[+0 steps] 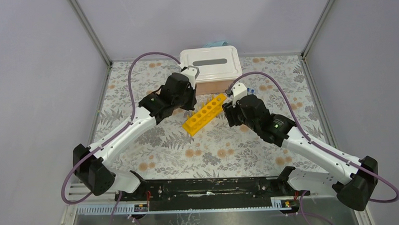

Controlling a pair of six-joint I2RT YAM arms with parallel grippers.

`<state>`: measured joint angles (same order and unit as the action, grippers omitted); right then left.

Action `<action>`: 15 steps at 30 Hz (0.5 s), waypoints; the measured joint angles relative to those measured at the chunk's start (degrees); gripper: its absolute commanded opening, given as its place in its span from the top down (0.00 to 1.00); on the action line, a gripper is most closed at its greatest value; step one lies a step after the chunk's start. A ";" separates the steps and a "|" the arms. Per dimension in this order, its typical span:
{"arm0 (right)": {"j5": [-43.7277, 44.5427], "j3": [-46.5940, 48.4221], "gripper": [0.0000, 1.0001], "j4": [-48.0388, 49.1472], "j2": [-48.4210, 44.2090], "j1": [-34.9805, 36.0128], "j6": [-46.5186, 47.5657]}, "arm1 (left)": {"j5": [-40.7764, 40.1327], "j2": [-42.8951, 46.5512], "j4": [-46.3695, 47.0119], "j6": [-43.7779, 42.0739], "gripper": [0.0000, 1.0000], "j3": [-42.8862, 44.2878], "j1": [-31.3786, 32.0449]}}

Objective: Organize the chemistry lab equipment
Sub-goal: Insert the test tube into the slot of the test tube rack.

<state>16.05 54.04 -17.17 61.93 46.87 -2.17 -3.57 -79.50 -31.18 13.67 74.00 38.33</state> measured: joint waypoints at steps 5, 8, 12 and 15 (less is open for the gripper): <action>0.59 -0.52 0.36 0.35 -0.50 0.00 0.35 | -0.96 -1.49 0.52 -0.46 0.87 -0.52 1.33; 0.94 -1.03 0.36 0.35 -0.81 0.00 0.48 | -1.73 -1.99 0.52 -0.70 0.87 -1.03 2.10; 1.03 -1.51 0.36 0.37 -0.87 0.00 0.81 | -2.78 -2.05 0.46 -0.90 0.87 -1.22 2.91; 1.01 -1.81 0.36 0.44 -0.92 0.00 0.85 | -3.67 -2.05 0.44 -1.22 0.87 -1.22 3.50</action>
<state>17.06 52.23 -16.73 61.01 46.87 -1.32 -7.25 -81.56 -30.74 12.45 72.77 41.82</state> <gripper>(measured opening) 0.638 0.136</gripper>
